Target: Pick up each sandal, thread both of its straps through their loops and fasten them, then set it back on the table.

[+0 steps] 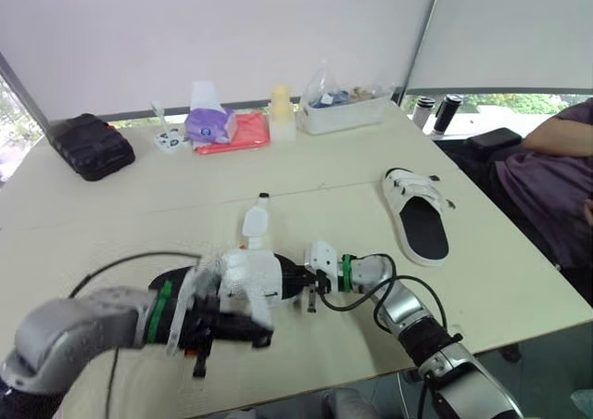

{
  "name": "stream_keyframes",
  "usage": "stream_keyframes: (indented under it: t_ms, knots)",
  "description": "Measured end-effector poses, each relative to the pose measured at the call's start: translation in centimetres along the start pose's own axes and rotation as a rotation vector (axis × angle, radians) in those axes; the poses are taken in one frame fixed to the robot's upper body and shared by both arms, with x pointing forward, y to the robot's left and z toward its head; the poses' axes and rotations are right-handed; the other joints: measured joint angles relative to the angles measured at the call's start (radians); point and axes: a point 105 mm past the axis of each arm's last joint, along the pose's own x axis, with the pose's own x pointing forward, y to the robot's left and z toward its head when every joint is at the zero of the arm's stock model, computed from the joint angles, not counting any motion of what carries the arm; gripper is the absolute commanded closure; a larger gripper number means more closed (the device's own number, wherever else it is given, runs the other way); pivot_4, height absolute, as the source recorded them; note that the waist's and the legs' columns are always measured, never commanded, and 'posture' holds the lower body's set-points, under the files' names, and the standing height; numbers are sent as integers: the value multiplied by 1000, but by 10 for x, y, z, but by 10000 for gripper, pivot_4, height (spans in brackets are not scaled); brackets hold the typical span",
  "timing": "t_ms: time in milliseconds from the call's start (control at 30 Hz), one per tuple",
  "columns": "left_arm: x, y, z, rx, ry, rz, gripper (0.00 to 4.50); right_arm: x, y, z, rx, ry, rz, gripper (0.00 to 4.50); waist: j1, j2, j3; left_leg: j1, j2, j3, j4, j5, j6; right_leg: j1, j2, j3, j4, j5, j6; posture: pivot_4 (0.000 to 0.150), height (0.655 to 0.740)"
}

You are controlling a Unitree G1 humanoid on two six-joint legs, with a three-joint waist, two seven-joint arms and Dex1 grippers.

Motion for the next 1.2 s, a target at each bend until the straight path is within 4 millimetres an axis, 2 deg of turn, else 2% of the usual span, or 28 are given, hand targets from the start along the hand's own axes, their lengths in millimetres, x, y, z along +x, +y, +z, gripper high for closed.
stream_keyframes:
  t_ms: [167,233,367,467,600,733,833,967,1100,1200]
  knots:
    - [-2,16,15,-99,-150,53,44649,-1,-2,0,1,3,-12,45000,7,-1,0,-1,0,-4,1,3,-5,0,1,-3,0,0,-4,1500,7400]
    - [0,32,23,-132,-218,122,44649,-1,-2,-1,3,4,-17,45000,9,-1,0,-1,0,-4,1,3,-6,1,1,-3,0,-1,-5,1500,7400]
    - [-1,63,14,-211,-250,274,44649,0,-2,0,2,1,-14,45000,6,-1,0,-1,0,-5,0,4,-8,0,2,-3,1,1,-3,1500,7400]
    - [5,63,11,-266,-285,252,44649,0,-2,-1,3,1,-18,45000,7,-1,0,-1,0,-5,0,5,-9,0,2,-3,1,1,-3,1500,7400]
    - [5,71,8,-337,-325,265,31743,0,-2,-1,6,1,-22,45000,8,-1,0,-1,0,-6,0,5,-10,0,2,-3,1,1,-3,1500,7400]
    - [-5,65,23,-303,-378,212,13456,0,-2,-1,7,1,-24,45000,7,-1,0,-1,0,-6,0,6,-10,0,2,-5,1,0,-4,1500,7400]
    - [-17,62,29,-259,-389,206,13456,0,-2,-1,7,1,-24,45000,7,-1,-1,-1,-1,-6,0,6,-10,0,2,-5,1,0,-6,1500,7400]
    - [-43,74,49,-176,-466,296,13456,0,-2,-2,7,2,-25,45000,9,-1,-1,-1,-1,-7,0,6,-11,1,3,-6,1,-1,-6,1500,7400]
    - [-49,83,69,-113,-507,338,13456,0,-3,0,3,1,-23,45000,8,-1,-1,-1,-1,-7,0,6,-11,0,3,-6,1,0,-6,1500,7400]
    - [-54,87,74,-85,-495,357,13456,3,-3,2,1,-6,-20,45000,1,-1,-1,-1,-1,-7,-1,6,-11,-1,3,-6,1,1,-4,1500,7400]
